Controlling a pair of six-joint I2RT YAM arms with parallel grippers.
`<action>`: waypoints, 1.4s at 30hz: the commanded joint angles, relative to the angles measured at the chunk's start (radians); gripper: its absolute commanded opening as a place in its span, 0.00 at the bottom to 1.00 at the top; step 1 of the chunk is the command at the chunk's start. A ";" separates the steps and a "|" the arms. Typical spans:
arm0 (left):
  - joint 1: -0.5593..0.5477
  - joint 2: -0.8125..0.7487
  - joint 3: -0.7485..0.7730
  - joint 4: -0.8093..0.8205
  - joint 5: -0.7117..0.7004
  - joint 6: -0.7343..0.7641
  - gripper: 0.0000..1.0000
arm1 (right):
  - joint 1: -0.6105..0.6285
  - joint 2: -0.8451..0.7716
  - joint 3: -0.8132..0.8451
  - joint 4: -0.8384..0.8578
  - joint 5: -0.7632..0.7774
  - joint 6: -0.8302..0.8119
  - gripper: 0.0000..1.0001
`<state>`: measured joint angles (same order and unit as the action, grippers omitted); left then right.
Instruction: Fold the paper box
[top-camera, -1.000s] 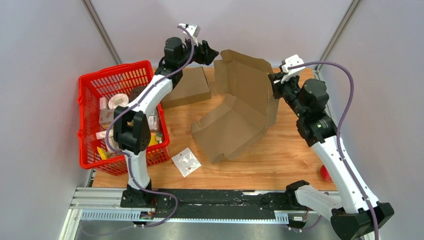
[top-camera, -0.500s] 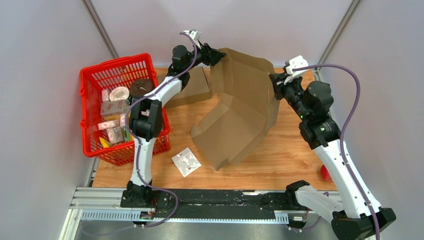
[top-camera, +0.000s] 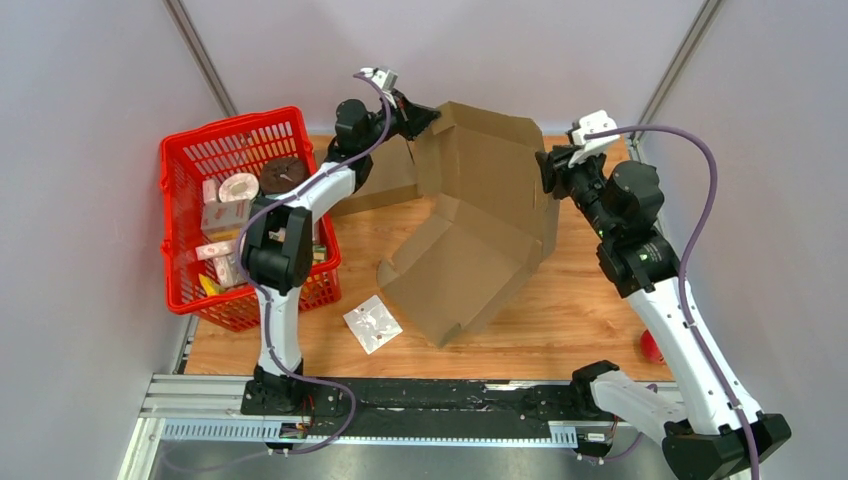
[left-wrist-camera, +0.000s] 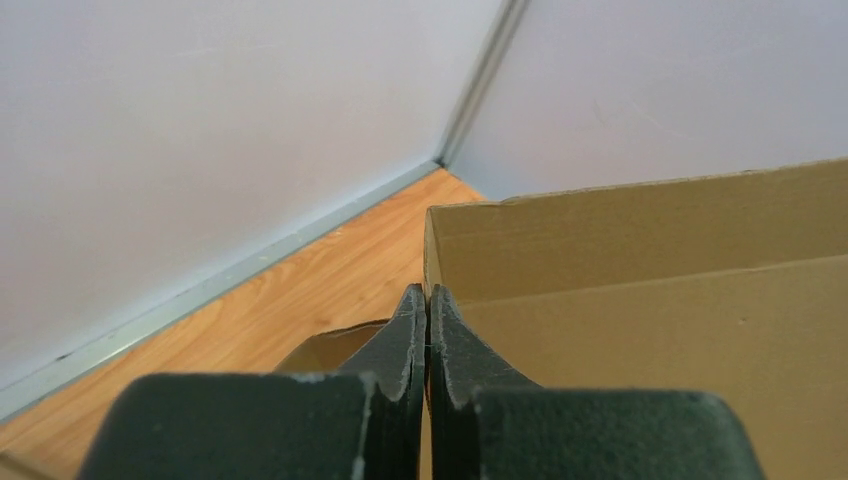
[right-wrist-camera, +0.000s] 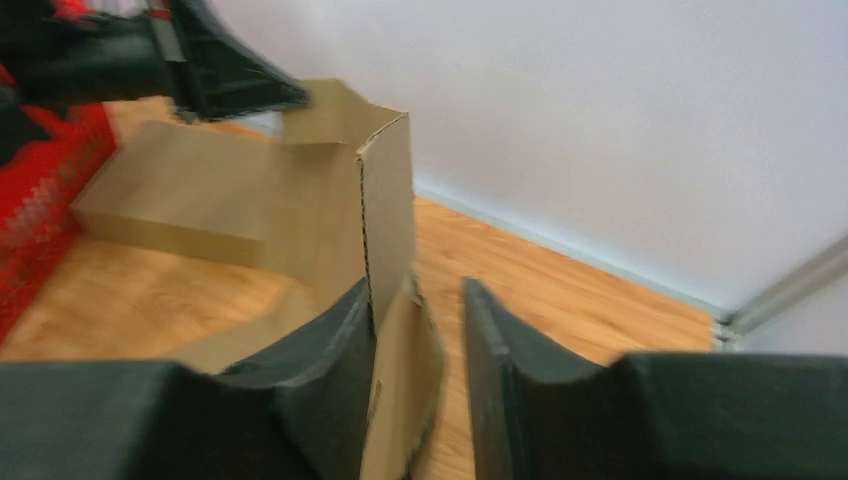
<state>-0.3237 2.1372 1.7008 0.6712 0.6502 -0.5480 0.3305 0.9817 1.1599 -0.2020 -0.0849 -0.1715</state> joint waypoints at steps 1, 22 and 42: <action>-0.004 -0.196 -0.093 -0.076 -0.166 0.157 0.00 | -0.005 0.020 0.081 -0.032 0.261 0.024 0.65; -0.164 -0.418 -0.204 -0.283 -0.261 0.313 0.00 | 0.054 0.546 0.748 -0.712 0.162 -0.007 0.99; -0.202 -0.436 -0.201 -0.375 -0.328 0.401 0.00 | 0.140 0.571 0.798 -0.818 0.057 0.132 0.89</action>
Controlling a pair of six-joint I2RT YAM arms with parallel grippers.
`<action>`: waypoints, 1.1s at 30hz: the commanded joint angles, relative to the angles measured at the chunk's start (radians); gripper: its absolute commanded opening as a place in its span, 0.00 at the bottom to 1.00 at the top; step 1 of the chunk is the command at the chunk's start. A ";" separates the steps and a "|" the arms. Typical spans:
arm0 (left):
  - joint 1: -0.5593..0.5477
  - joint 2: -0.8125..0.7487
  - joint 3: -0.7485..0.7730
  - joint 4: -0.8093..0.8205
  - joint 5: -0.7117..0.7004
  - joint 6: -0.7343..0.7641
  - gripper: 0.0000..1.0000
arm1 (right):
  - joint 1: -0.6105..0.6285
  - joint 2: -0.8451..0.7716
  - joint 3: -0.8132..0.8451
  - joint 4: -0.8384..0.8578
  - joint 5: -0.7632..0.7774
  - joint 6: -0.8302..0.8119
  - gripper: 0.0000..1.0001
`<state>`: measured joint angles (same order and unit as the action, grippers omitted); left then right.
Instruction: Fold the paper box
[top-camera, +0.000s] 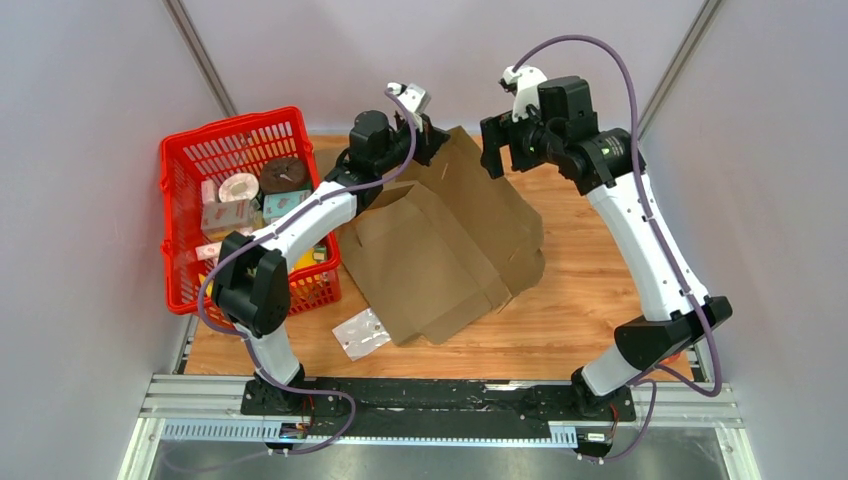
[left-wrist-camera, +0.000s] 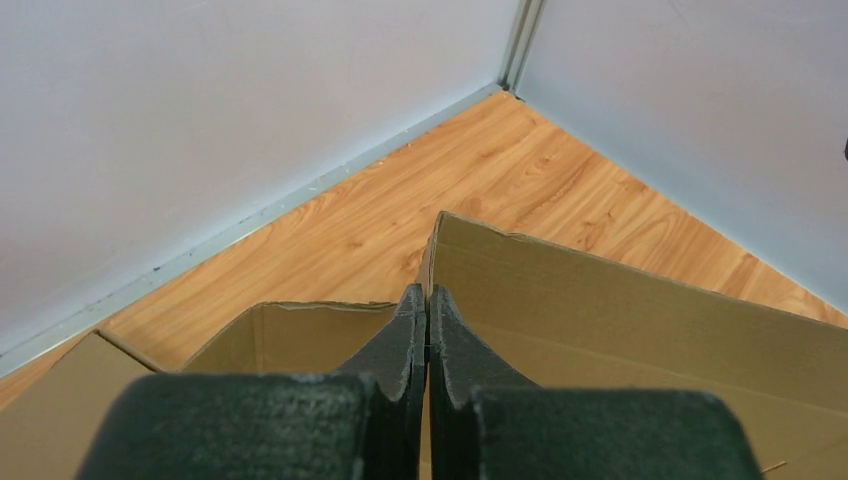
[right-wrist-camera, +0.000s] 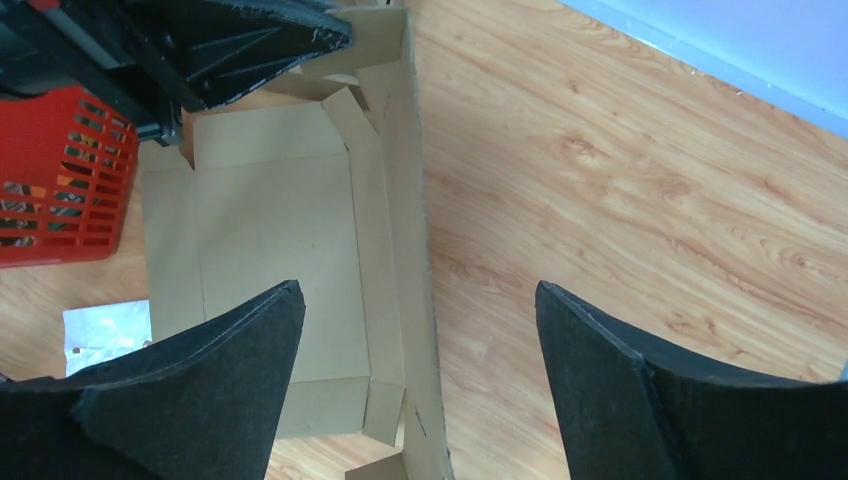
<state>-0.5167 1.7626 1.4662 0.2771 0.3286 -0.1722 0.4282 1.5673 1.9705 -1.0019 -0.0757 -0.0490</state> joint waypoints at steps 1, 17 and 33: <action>-0.009 -0.061 0.034 0.017 -0.008 0.026 0.00 | 0.055 -0.015 -0.025 -0.018 0.047 -0.008 0.89; -0.028 -0.061 0.028 0.008 -0.020 -0.044 0.00 | 0.052 0.068 -0.199 0.197 0.140 -0.164 0.58; -0.068 -0.075 0.023 -0.059 -0.051 -0.148 0.11 | 0.012 0.103 -0.190 0.134 0.068 -0.243 0.00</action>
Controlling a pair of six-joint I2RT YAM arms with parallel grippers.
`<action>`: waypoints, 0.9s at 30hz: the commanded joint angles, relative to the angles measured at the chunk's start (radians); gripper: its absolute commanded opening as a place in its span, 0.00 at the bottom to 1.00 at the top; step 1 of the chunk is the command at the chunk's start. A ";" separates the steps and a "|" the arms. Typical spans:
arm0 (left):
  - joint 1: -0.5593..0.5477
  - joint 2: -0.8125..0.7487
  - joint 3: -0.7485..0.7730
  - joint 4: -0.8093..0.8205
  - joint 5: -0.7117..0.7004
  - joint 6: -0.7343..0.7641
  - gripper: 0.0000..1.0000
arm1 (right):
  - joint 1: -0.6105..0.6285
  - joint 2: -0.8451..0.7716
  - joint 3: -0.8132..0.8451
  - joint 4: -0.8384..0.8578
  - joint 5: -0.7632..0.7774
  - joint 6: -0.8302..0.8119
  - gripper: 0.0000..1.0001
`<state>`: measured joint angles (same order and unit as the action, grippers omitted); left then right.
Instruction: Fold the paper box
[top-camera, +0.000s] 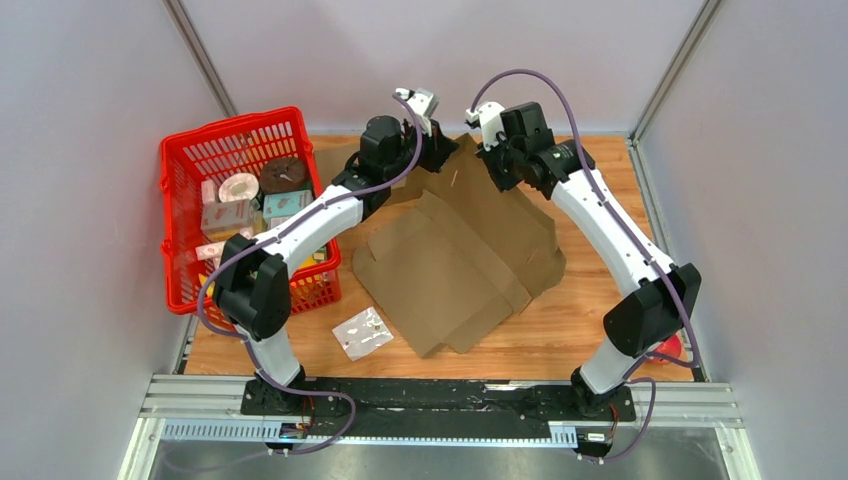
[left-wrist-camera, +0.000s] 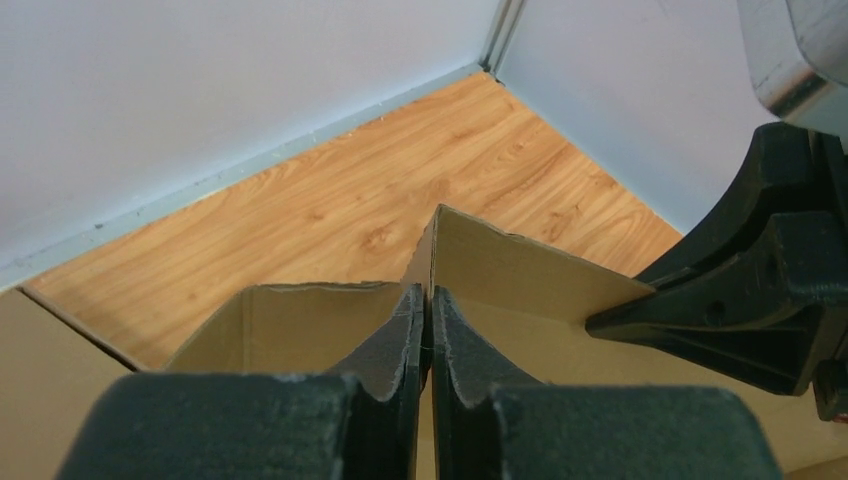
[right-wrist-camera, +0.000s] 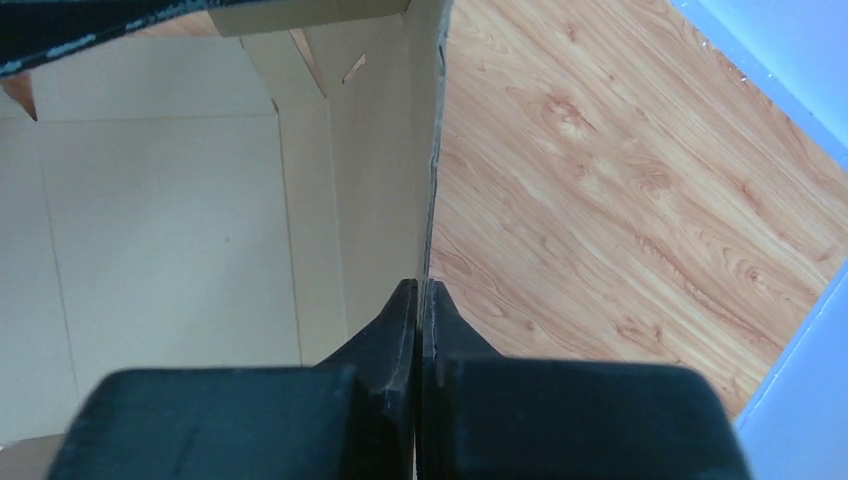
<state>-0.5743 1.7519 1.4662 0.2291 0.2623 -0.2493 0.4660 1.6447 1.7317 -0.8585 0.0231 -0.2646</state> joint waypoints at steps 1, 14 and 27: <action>-0.010 -0.054 0.020 -0.001 0.044 -0.106 0.13 | -0.029 0.021 0.048 -0.005 -0.061 -0.022 0.00; -0.050 0.107 0.052 0.309 0.244 -0.398 0.49 | -0.059 -0.052 -0.024 0.072 -0.259 -0.004 0.00; -0.036 -0.167 -0.279 -0.022 -0.144 0.030 0.40 | -0.180 -0.155 -0.121 0.064 -0.294 -0.030 0.00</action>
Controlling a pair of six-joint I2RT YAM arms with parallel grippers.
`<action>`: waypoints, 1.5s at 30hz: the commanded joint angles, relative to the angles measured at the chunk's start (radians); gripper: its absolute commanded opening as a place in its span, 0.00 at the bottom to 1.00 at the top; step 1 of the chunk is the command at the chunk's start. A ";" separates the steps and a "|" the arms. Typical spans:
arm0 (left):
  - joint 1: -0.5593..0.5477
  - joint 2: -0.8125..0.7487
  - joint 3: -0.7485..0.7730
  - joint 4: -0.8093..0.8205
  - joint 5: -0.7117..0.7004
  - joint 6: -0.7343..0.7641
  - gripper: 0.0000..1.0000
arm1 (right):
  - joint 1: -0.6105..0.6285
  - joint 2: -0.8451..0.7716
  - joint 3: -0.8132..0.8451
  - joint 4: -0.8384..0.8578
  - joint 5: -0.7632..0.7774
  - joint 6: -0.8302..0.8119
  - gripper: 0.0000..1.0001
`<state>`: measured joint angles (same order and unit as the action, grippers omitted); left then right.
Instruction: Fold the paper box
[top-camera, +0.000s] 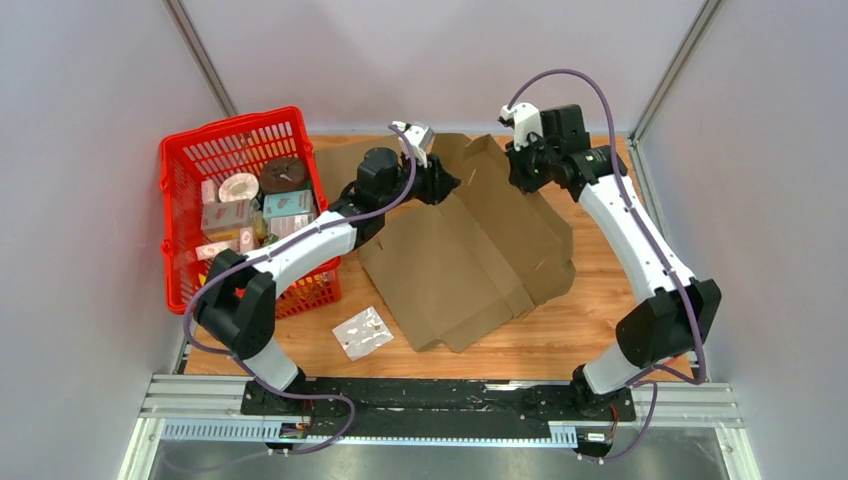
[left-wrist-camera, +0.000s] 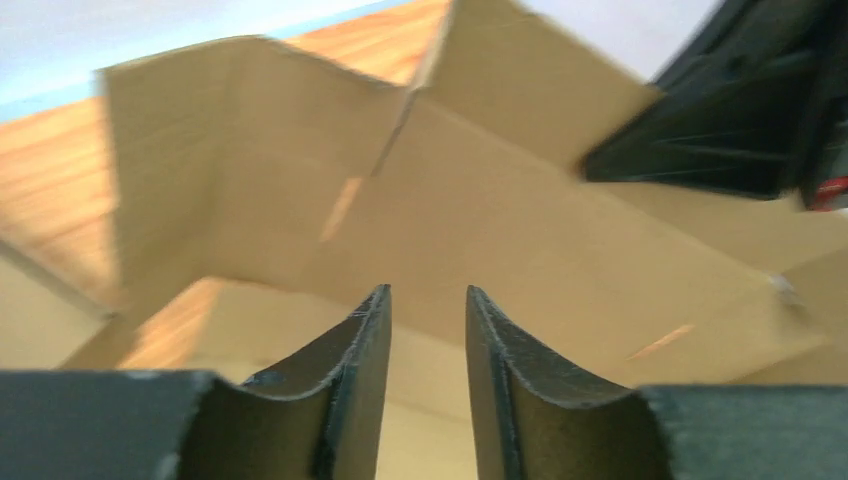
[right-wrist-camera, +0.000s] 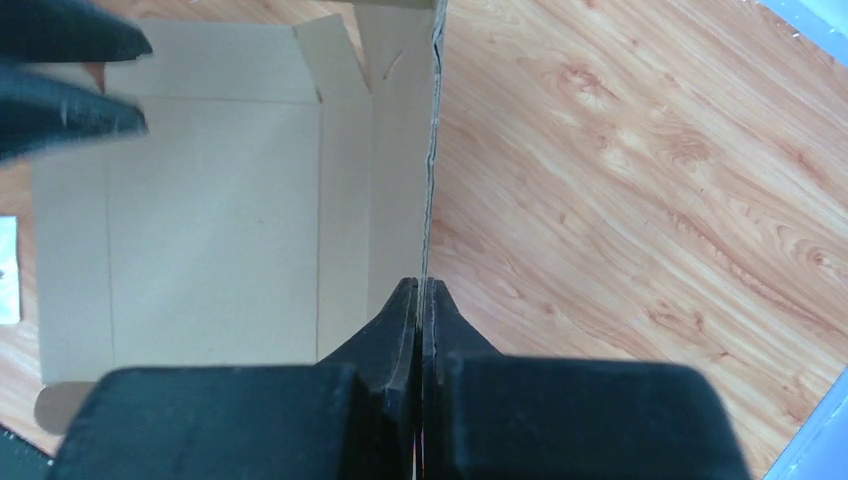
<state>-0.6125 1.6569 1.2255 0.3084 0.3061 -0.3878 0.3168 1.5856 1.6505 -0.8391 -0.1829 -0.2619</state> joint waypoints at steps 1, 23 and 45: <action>0.002 -0.054 -0.035 -0.130 -0.199 0.193 0.33 | -0.042 -0.102 -0.050 0.052 -0.111 -0.037 0.00; 0.062 0.432 0.430 -0.520 -0.059 0.265 0.74 | -0.202 0.206 0.071 -0.028 -0.339 -0.092 0.00; 0.017 0.406 0.296 -0.496 -0.015 0.247 0.54 | -0.231 0.163 0.057 0.012 -0.400 -0.066 0.00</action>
<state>-0.5507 2.1338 1.5871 -0.2478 0.2695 -0.1314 0.0895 1.8038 1.6768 -0.8665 -0.5426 -0.3374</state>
